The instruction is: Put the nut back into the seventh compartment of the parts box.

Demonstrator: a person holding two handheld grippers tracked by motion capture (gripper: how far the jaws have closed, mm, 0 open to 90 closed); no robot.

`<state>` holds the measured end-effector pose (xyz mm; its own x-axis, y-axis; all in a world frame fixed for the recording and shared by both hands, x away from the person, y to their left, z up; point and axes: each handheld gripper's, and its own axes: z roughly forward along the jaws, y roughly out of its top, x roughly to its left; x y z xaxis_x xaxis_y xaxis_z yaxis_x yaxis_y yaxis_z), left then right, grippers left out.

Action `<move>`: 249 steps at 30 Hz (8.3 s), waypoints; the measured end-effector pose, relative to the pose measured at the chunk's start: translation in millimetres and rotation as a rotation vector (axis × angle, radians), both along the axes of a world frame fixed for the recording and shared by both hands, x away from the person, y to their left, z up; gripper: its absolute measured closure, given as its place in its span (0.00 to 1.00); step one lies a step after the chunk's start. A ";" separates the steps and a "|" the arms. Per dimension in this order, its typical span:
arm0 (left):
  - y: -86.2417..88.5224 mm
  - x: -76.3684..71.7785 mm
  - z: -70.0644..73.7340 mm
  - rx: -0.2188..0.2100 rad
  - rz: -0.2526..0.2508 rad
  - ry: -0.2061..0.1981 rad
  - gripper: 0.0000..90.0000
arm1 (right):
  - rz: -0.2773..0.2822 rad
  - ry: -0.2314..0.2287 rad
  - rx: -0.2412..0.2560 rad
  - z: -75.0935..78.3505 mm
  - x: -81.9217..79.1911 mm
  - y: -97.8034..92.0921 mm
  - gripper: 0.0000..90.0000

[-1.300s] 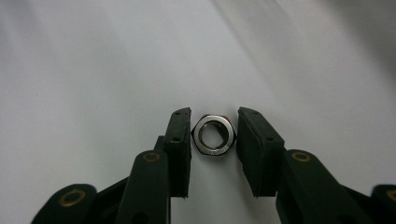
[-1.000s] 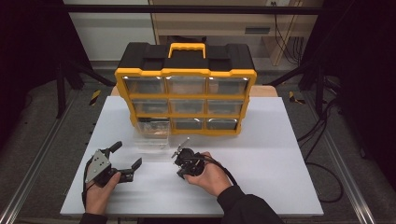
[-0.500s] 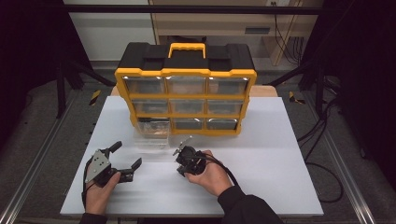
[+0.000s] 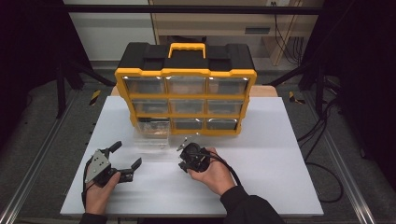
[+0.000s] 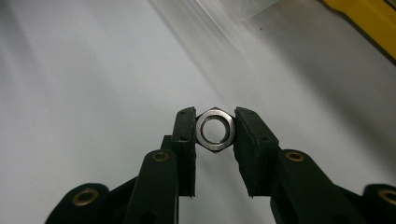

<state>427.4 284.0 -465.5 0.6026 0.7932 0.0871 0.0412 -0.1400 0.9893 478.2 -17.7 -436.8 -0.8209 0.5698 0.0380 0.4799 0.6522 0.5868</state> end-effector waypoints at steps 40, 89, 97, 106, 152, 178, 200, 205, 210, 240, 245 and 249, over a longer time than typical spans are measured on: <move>-0.5 0.1 -0.1 0.000 -0.001 0.001 0.03 | -0.081 -0.085 0.120 19.1 5.0 -18.5 0.78; -0.7 -0.1 -0.1 0.000 -0.005 0.001 0.03 | -0.109 -0.171 0.247 57.4 16.4 -16.1 0.78; -0.8 0.1 -0.2 -0.002 -0.006 0.002 0.03 | -0.112 -0.184 0.265 63.7 16.6 -14.9 0.78; -1.0 0.1 -0.3 -0.001 -0.006 0.003 0.03 | -0.119 -0.198 0.287 70.9 18.1 -14.0 0.78; 0.5 0.2 0.0 -0.006 -0.004 0.001 0.03 | -0.036 -0.221 0.227 95.9 38.7 41.0 0.78; 1.1 0.2 0.1 -0.008 -0.003 0.000 0.03 | -0.028 -0.186 0.184 84.7 46.8 56.5 0.78; 1.4 0.1 0.0 -0.009 -0.002 0.001 0.03 | -0.041 -0.144 0.174 72.9 54.2 64.0 0.65; 0.8 0.1 0.0 -0.004 -0.003 0.000 0.03 | -0.041 -0.176 0.196 78.4 48.6 58.9 0.60; 0.4 0.1 -0.2 0.001 -0.003 0.001 0.03 | -0.039 -0.191 0.224 80.9 38.8 52.6 0.48; -7.2 -2.5 -0.8 0.027 -0.023 0.011 0.03 | -0.136 -0.212 0.256 57.2 3.4 -45.6 0.07; -7.3 -3.8 -0.6 0.027 -0.025 0.010 0.03 | -0.161 -0.226 0.263 57.0 -1.2 -64.7 0.11; -6.9 -4.9 -0.2 0.019 -0.027 0.010 0.03 | -0.183 -0.243 0.287 56.9 -5.6 -79.9 0.12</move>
<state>422.5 277.1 -465.7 0.6251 0.7746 0.0960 0.0473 -0.1604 0.9859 472.6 -97.6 -379.9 -0.7116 0.7017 0.0346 0.3982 0.3622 0.8428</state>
